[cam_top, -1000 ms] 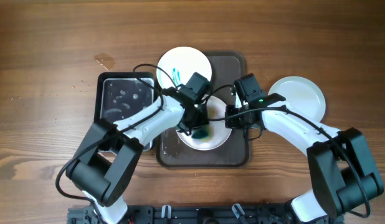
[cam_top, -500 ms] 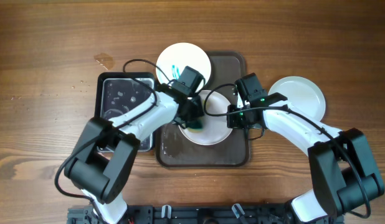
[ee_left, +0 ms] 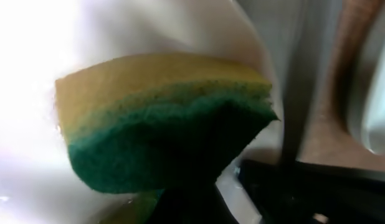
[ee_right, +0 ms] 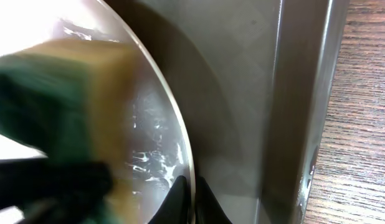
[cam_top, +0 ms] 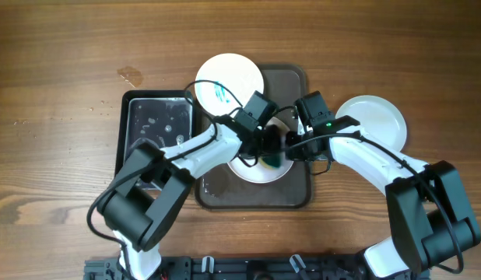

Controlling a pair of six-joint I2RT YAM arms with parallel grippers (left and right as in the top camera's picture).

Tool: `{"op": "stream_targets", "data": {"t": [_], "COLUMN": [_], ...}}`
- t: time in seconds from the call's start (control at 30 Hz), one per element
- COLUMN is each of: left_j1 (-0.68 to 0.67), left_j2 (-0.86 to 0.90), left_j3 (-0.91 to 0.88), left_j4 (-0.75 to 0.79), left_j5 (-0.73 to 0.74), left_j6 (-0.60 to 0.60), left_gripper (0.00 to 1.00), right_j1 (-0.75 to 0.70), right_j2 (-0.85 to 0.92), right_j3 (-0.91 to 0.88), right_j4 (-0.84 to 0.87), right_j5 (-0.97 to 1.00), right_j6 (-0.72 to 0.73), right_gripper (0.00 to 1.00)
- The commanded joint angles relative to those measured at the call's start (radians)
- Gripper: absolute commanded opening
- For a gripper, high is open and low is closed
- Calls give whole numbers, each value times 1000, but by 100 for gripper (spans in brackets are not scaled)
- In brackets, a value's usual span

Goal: Clean dirty plates on tray and stack at the side
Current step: 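Scrub the plate with the sponge while right gripper holds its rim, then return the sponge to the tin with the left gripper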

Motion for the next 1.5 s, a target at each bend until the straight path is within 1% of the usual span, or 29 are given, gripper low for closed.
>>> {"op": "stream_targets", "data": {"t": [0.0,0.1,0.13,0.27,0.4,0.5,0.67,0.8,0.97,1.1,1.13,1.2,1.27,1.3,1.37,1.47], "left_j1": [-58,-58,-58,-39,32,71,78,78,78,87,93,122,168,204,286,394], "left_j2": [42,42,42,42,16,-27,-72,-99,-203,-304,-328,-381,-426,-444,-453,-452], "left_j3": [-10,-10,-10,-9,23,45,45,46,46,46,46,46,45,45,45,13], "left_j4": [24,26,13,-151,-327,-461,-539,-559,-600,-597,-597,-609,-650,-671,-725,-735], "left_j5": [209,208,185,-61,-203,-392,-539,-550,-538,-483,-462,-410,-409,-421,-495,-577], "left_j6": [8,8,8,3,-31,-49,-48,-50,-97,-95,-78,-33,-5,10,10,10], "left_gripper": [4,4,4,4,4,4,4,4,4,4,4,4,4,4,4,4], "right_j1": [10,10,10,10,10,10,10,10,10,10,10,10,10,10,10,10], "right_j2": [18,18,18,18,18,18,18,18,18,18,18,18,18,18,18,18], "right_j3": [-8,-8,-8,-8,-8,-8,-8,-8,-8,-8,-8,-8,-8,-8,-8,-8], "right_j4": [-7,-7,-7,-13,-13,-13,-13,-13,-14,-14,-14,-14,-14,-14,-13,-12], "right_j5": [1,1,1,1,1,1,1,1,1,1,1,1,1,1,1,1], "right_j6": [-34,-34,-33,-34,-33,-33,-34,-34,-34,-34,-34,-34,-34,-34,-34,-47], "right_gripper": [4,4,4,4,4,4,4,4,4,4,4,4,4,4,4,4]}}
